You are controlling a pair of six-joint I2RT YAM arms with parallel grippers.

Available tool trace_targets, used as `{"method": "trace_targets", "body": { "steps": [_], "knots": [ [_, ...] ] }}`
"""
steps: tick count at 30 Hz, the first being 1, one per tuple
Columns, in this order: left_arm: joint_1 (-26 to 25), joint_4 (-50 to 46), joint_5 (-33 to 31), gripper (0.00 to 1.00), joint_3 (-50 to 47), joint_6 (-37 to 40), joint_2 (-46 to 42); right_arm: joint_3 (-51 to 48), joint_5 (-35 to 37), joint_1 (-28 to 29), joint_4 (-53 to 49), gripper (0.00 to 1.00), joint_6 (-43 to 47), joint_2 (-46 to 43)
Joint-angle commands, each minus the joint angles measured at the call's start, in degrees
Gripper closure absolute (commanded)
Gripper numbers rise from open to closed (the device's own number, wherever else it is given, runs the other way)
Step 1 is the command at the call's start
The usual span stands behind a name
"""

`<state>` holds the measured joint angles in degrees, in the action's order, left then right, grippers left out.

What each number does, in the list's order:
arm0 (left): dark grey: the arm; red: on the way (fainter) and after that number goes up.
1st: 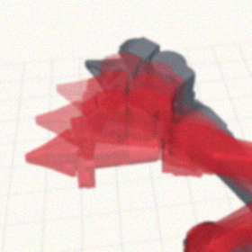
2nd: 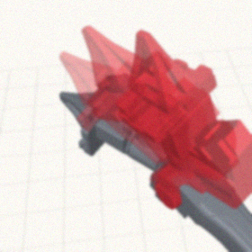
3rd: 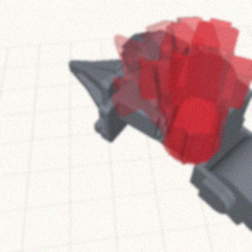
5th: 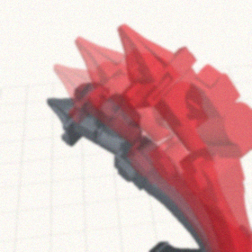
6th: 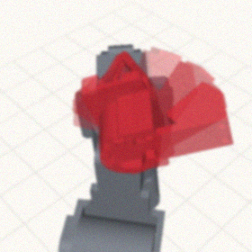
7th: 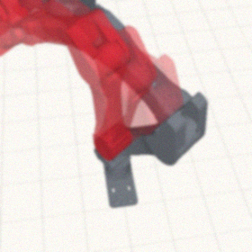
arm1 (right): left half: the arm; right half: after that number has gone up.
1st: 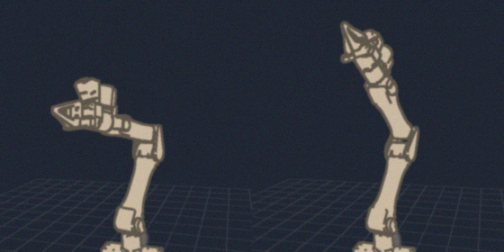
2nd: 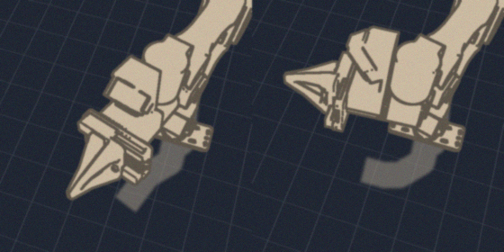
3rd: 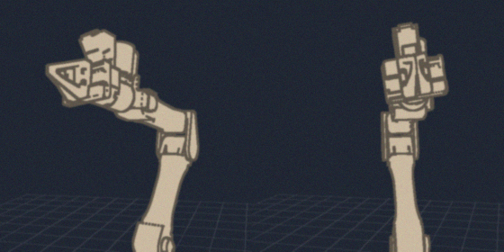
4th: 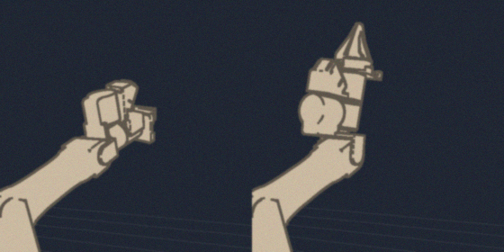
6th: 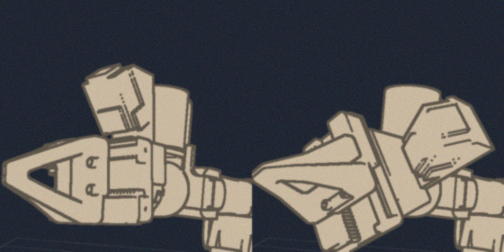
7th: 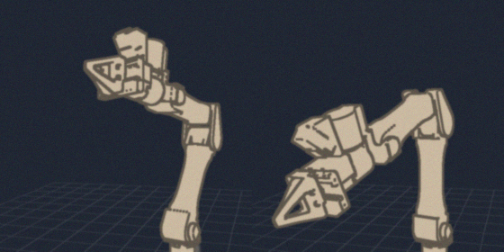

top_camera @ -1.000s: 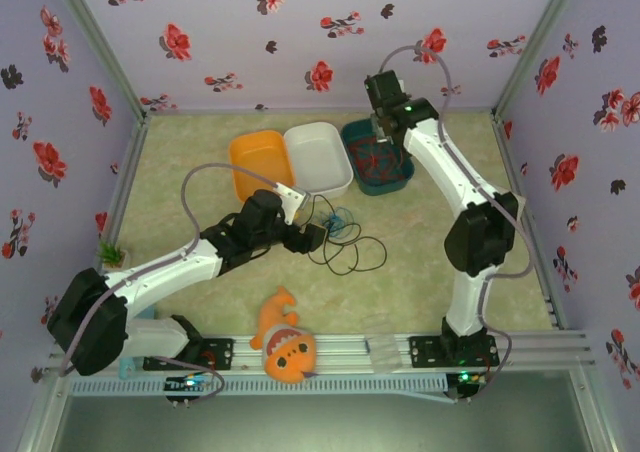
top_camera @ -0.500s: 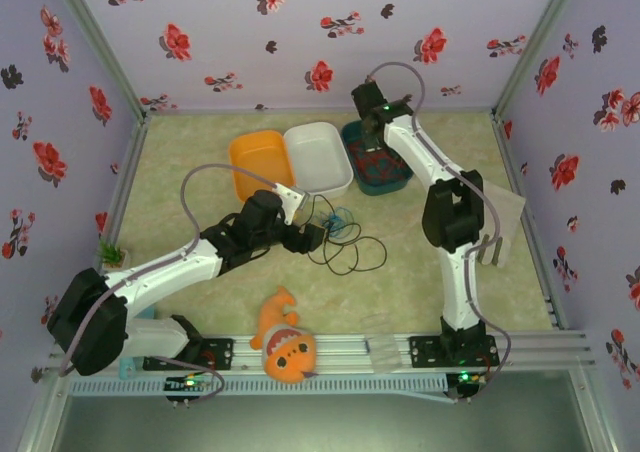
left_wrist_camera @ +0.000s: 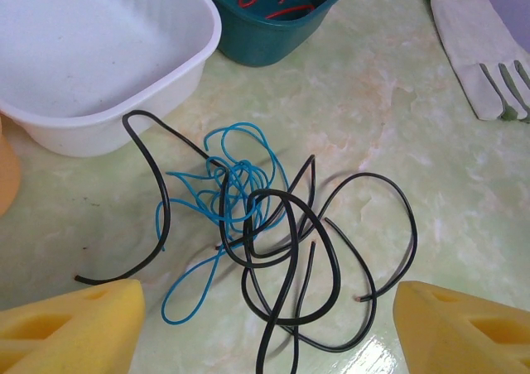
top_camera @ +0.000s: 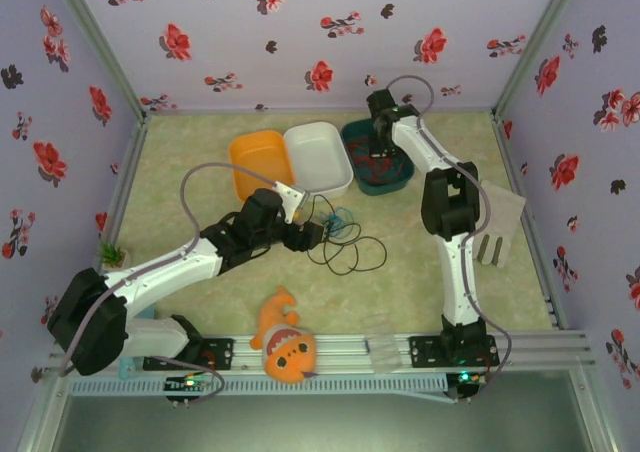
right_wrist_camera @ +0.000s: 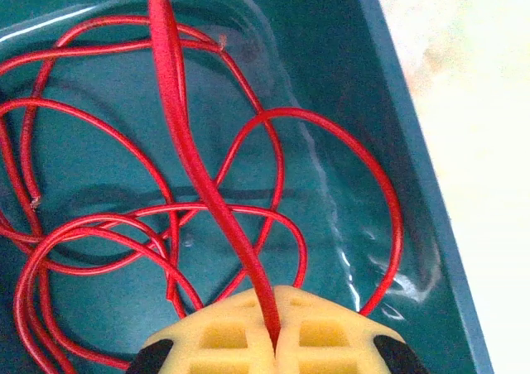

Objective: Untangle the cables

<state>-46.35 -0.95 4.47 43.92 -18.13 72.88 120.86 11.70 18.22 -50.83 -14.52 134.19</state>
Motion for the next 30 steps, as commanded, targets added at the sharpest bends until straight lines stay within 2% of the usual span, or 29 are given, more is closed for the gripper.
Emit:
{"method": "trace_targets", "body": {
  "steps": [1, 5, 13, 20, 30],
  "knots": [
    [-0.2, -0.5, -0.6, 0.22, 2.2, -1.1, 0.9, -0.7, -3.7, 0.1, 0.9, 1.00, -1.5, 1.1],
    [-0.2, -0.5, -0.5, 0.23, 2.4, -1.3, 1.4, -0.4, -6.5, 0.1, 1.3, 0.98, -0.9, 0.3],
    [-0.2, -1.0, -0.5, 0.23, 3.3, -1.4, 2.0, -3.8, -7.0, 0.1, 2.6, 0.72, -1.2, -7.3],
    [-0.1, -3.2, -0.5, 0.24, 5.4, -1.2, 4.6, -11.7, -6.3, 0.2, 5.9, 0.56, -2.5, -16.1],
    [0.5, -6.5, -1.0, 0.25, 9.0, -0.9, 8.5, -20.7, -6.0, 0.5, 9.9, 0.48, -4.2, -24.7]
  ]
}}
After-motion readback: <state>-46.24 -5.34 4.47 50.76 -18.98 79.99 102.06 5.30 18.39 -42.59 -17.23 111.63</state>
